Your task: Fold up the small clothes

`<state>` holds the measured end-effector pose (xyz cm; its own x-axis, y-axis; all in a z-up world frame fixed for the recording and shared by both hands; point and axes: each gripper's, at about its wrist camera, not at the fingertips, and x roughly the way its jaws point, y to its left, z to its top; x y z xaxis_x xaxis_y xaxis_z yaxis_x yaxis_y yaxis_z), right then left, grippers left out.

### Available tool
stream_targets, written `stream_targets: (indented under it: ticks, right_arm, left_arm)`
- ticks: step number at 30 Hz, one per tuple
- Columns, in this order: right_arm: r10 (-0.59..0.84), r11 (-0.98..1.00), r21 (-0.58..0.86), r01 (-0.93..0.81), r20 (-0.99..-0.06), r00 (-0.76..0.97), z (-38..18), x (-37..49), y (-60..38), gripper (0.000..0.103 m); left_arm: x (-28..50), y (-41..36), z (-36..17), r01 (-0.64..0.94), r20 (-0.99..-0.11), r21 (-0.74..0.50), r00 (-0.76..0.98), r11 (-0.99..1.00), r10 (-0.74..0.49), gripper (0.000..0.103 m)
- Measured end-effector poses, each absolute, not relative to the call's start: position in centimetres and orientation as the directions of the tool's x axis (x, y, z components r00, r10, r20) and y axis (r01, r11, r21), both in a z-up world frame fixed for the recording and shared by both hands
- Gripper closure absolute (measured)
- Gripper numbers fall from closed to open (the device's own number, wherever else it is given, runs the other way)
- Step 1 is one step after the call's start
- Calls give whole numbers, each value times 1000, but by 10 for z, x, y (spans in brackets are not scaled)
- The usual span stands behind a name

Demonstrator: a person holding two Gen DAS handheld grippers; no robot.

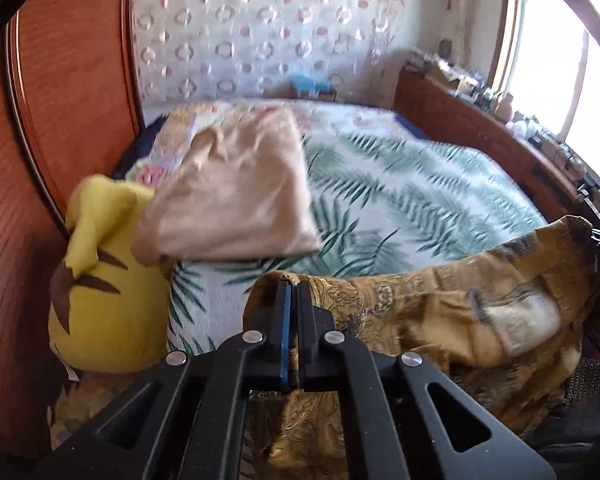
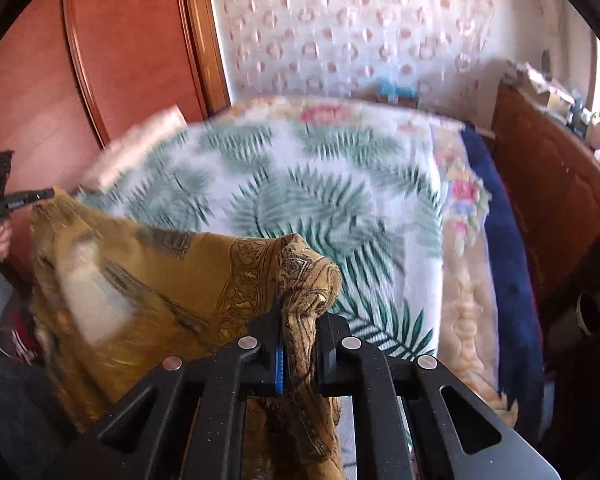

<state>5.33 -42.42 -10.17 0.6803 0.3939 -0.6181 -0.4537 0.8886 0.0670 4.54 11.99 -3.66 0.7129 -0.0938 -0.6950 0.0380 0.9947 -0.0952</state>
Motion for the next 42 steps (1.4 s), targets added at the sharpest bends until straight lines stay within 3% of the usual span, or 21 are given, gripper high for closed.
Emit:
stream_targets:
  ticks: [6, 14, 24, 31, 42]
  right_arm:
    - [424, 889, 52, -454, -467, 776, -38, 4, -443, 94]
    - [418, 891, -48, -451, -300, 858, 44, -47, -457, 94]
    - [400, 900, -131, -416, -131, 907, 133, -70, -457, 94]
    - [399, 901, -132, -412, -115, 910, 124, -64, -442, 94]
    - [311, 924, -135, -358, -279, 909, 108, 55, -419, 94]
  left_arm:
    - [19, 115, 34, 80, -574, -108, 809, 991, -127, 100]
    - [-17, 117, 130, 30, -313, -84, 948, 996, -55, 100]
    - [-6, 130, 207, 22, -158, -73, 987, 997, -33, 100]
    - [9, 138, 202, -16, -159, -70, 987, 997, 4, 100]
    - [101, 139, 157, -93, -280, -3, 956, 996, 89, 100]
